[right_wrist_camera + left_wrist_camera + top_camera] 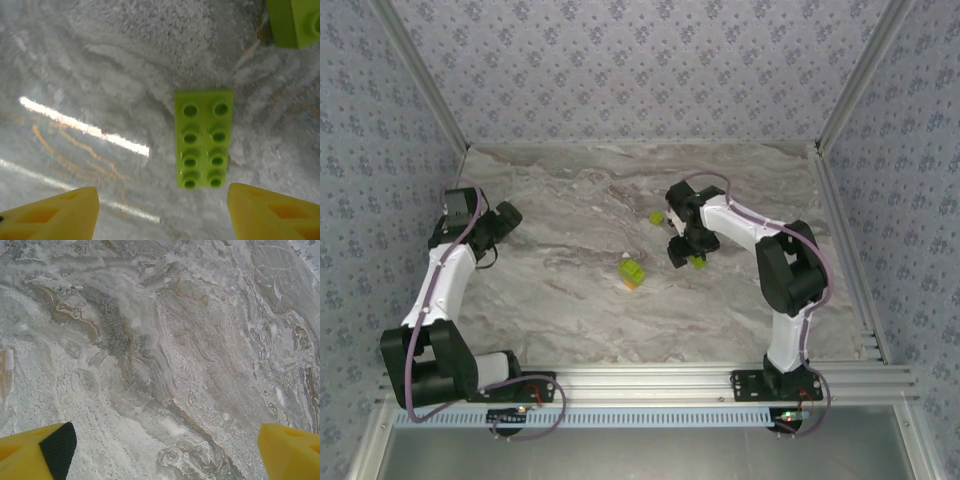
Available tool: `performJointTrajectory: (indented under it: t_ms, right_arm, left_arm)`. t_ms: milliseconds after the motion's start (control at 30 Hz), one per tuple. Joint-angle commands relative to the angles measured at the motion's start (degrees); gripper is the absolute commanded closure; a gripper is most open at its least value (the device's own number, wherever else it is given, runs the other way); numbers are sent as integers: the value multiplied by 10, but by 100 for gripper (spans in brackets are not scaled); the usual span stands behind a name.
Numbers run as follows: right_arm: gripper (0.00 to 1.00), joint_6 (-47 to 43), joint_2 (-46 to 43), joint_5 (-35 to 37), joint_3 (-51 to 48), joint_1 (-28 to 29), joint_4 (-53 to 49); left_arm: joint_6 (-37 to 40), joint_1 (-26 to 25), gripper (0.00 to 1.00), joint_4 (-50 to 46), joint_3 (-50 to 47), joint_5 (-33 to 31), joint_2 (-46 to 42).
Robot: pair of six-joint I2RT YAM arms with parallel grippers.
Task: Assemble a carrot with lego
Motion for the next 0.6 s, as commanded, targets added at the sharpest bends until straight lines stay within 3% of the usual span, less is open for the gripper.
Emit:
performJointTrajectory:
  t_ms: [0, 300, 467, 567]
  right_arm:
    - [31, -12, 25, -13, -7, -15, 40]
    - [34, -20, 46, -20, -17, -30, 59]
    - [43, -24, 48, -21, -23, -31, 57]
    - [44, -26, 44, -22, -29, -30, 57]
  left_arm:
    - [0, 4, 5, -10, 14, 0, -9]
    - [0, 4, 5, -9, 15, 0, -3]
    - [0, 4, 5, -8, 15, 0, 0]
    - [1, 4, 5, -9, 15, 0, 0]
